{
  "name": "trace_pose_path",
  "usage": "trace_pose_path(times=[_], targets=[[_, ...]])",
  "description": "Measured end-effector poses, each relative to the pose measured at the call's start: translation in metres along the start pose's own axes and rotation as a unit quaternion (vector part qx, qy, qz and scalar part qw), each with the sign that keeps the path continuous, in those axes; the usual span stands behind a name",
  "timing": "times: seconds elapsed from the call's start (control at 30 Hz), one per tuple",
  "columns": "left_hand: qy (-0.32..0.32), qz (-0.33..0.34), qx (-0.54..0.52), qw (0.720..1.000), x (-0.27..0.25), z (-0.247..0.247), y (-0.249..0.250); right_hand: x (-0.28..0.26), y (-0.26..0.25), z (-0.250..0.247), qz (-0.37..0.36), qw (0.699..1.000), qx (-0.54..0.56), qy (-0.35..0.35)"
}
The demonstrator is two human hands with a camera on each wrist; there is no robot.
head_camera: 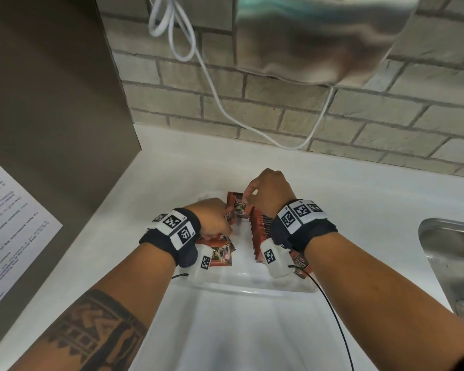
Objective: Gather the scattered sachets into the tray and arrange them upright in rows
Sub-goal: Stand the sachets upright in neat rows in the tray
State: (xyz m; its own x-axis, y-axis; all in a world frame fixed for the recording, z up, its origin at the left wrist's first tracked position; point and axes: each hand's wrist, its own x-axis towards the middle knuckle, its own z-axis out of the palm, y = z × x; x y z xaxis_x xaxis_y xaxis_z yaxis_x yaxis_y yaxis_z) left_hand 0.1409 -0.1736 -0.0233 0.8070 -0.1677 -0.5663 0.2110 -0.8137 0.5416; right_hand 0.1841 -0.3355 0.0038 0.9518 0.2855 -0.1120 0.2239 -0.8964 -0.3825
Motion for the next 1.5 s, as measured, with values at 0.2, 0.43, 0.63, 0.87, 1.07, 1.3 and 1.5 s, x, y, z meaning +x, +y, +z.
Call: trace_pose_path(times=[0.2,0.43,0.63,0.87,1.07,1.3,1.5], targets=[[-0.033,-0.031,0.045,0.998,0.017,0.003,0.009,0.009,-0.003,0.009,0.008,0.999,-0.053,-0.010],[-0.046,-0.056,0.058,0.996,0.027,0.002,0.014,0.018,-0.002,0.019,0.020,0.997,-0.074,-0.027],[-0.053,-0.060,0.076,0.994,0.031,0.000,0.013,0.019,0.000,0.018,0.012,0.998,-0.059,-0.026],[-0.064,-0.078,0.028,0.995,0.030,0.002,0.013,0.014,0.006,0.009,-0.004,0.999,-0.025,-0.022],[-0.068,-0.077,-0.039,0.994,0.029,0.003,0.012,0.009,0.004,0.003,-0.021,1.000,0.020,0.001],[-0.061,-0.070,-0.113,0.989,0.020,-0.005,0.007,0.001,0.010,-0.002,-0.013,0.995,0.096,-0.023],[-0.056,-0.062,-0.172,0.982,0.018,-0.005,0.010,-0.006,0.012,-0.004,-0.019,0.995,0.095,-0.031]])
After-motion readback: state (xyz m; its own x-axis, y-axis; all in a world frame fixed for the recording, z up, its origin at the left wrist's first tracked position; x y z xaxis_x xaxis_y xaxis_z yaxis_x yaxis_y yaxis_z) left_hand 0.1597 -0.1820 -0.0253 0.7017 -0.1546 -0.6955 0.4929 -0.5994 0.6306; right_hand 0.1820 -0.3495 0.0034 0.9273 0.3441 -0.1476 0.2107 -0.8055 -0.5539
